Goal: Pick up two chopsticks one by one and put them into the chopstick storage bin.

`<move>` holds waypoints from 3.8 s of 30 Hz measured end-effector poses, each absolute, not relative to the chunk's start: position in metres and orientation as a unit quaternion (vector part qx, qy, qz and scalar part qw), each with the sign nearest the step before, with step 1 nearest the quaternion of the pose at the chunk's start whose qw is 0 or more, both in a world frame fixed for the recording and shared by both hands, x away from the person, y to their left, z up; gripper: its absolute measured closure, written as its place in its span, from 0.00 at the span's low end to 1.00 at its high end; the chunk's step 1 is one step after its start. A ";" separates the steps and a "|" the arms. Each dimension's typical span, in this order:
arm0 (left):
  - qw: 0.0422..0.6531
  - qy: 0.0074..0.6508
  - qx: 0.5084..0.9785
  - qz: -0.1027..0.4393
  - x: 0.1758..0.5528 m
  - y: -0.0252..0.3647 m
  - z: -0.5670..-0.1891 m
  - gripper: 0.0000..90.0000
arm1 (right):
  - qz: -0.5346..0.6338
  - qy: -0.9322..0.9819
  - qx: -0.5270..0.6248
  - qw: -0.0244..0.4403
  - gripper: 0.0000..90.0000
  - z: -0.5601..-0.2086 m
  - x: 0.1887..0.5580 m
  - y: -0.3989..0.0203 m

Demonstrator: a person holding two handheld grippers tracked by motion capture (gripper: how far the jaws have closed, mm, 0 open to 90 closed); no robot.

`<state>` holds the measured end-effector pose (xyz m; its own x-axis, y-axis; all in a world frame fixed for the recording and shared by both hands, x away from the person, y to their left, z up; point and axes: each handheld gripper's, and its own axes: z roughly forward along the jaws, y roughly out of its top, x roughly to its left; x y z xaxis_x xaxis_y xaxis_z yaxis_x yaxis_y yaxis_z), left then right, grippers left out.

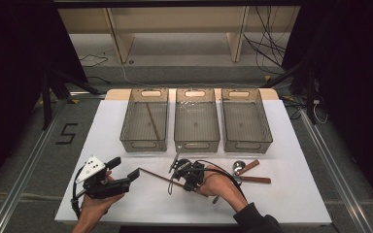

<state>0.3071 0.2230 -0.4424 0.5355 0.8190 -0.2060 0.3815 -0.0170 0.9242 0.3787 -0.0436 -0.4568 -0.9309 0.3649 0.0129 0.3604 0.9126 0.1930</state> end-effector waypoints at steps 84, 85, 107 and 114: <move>0.554 0.439 0.681 0.194 0.307 0.225 -0.441 0.16 | 0.381 0.835 0.397 0.018 0.95 -0.377 0.525 0.007; 0.554 0.438 0.681 0.194 0.307 0.225 -0.441 0.16 | 0.380 0.832 0.403 0.014 0.95 -0.376 0.525 0.008; 0.555 0.437 0.681 0.193 0.307 0.226 -0.440 0.16 | 0.364 0.827 0.427 0.021 0.94 -0.396 0.536 0.021; 0.555 0.437 0.681 0.193 0.307 0.225 -0.441 0.16 | 0.356 0.827 0.434 0.021 0.94 -0.401 0.536 0.025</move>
